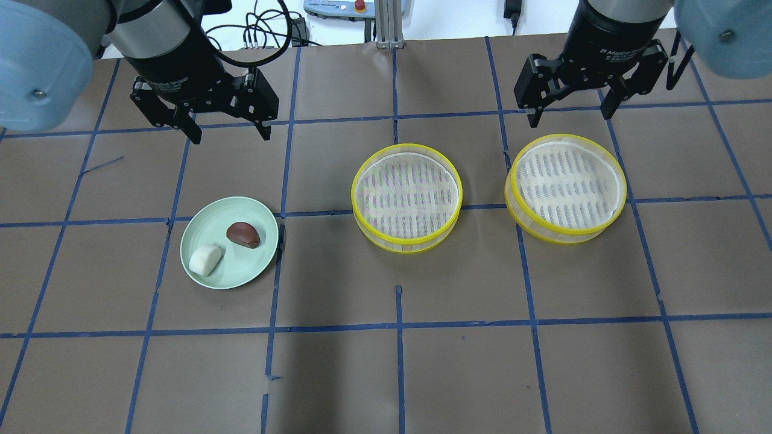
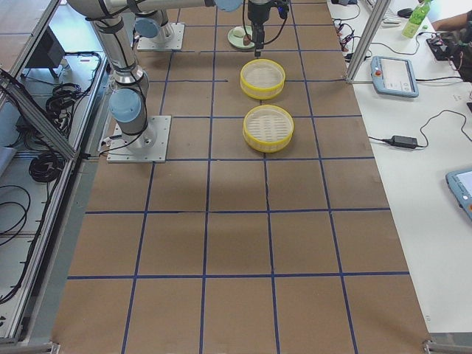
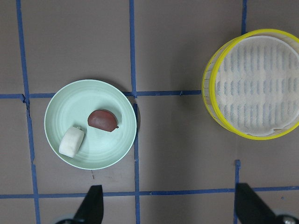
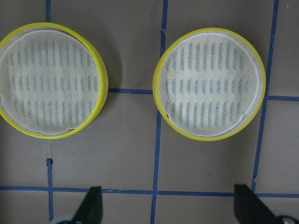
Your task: Stack buns with steamer
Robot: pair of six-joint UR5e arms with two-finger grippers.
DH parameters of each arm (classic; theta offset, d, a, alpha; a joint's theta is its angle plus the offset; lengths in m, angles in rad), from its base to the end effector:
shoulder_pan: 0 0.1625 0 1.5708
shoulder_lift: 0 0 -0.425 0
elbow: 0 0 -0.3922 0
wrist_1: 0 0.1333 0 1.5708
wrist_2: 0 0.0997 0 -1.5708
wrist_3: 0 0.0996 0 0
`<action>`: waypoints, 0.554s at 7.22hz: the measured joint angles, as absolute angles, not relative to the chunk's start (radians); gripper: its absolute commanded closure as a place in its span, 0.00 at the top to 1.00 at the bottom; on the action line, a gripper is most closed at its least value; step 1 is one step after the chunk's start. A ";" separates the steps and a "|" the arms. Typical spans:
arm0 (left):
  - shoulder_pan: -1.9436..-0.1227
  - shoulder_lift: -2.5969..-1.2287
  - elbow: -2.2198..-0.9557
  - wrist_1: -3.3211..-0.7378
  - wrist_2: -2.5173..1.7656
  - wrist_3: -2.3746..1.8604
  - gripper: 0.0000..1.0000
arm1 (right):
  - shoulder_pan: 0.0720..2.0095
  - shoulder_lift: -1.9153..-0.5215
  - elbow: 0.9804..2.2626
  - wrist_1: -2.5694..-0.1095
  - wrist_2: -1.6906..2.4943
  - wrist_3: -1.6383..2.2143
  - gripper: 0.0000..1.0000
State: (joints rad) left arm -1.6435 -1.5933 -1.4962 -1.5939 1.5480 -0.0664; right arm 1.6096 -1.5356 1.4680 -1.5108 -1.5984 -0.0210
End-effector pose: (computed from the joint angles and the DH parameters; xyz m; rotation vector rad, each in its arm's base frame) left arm -0.1718 -0.4926 0.5112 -0.0103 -3.1165 0.0426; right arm 0.1501 -0.5013 0.5149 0.0929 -3.1126 0.0122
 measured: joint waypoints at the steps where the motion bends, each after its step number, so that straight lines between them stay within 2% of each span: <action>1: -1.644 -1.592 -1.499 -1.593 1.548 -0.066 1.00 | 1.609 -1.536 1.468 -1.511 -1.598 -0.021 1.00; 4: -1.630 -1.580 -1.508 -1.600 1.551 -0.054 1.00 | 1.594 -1.534 1.469 -1.519 -1.599 -0.030 1.00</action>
